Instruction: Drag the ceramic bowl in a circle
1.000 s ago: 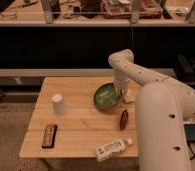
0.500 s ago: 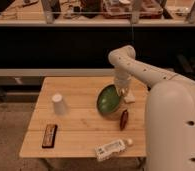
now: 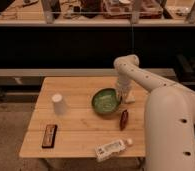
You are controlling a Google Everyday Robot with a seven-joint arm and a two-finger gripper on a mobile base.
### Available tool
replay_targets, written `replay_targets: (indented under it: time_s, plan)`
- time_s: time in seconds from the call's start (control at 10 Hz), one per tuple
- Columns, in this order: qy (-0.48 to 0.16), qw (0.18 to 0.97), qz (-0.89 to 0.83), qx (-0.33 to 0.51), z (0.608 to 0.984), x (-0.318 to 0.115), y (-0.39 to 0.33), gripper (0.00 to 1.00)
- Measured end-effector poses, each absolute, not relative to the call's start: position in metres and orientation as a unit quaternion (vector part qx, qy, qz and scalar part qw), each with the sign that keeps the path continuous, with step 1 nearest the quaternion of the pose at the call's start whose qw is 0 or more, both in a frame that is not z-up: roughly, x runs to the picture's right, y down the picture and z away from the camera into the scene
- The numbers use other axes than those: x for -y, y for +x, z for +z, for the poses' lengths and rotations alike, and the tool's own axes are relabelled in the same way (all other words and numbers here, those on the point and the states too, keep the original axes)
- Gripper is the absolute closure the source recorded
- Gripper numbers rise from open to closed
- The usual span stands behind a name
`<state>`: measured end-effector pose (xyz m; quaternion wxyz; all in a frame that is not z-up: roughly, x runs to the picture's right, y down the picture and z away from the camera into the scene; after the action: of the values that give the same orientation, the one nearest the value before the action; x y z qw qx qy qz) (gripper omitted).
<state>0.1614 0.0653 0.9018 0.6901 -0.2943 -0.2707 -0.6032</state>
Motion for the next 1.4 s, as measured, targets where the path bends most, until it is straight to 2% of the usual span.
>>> replay_targets:
  time_s: [0.2, 0.7, 0.9, 1.2, 1.4]
  plan:
    - [-0.286, 0.683, -0.611, 0.281, 0.923, -0.069, 0.144, 1.0]
    - [-0.25, 0.612, -0.679, 0.318, 0.936, -0.076, 0.043, 1.0]
    - [-0.243, 0.574, -0.706, 0.338, 0.926, -0.096, 0.021, 1.0]
    - [-0.241, 0.567, -0.711, 0.339, 0.922, -0.099, 0.02, 1.0]
    - [-0.235, 0.53, -0.746, 0.329, 0.885, -0.111, 0.032, 1.0]
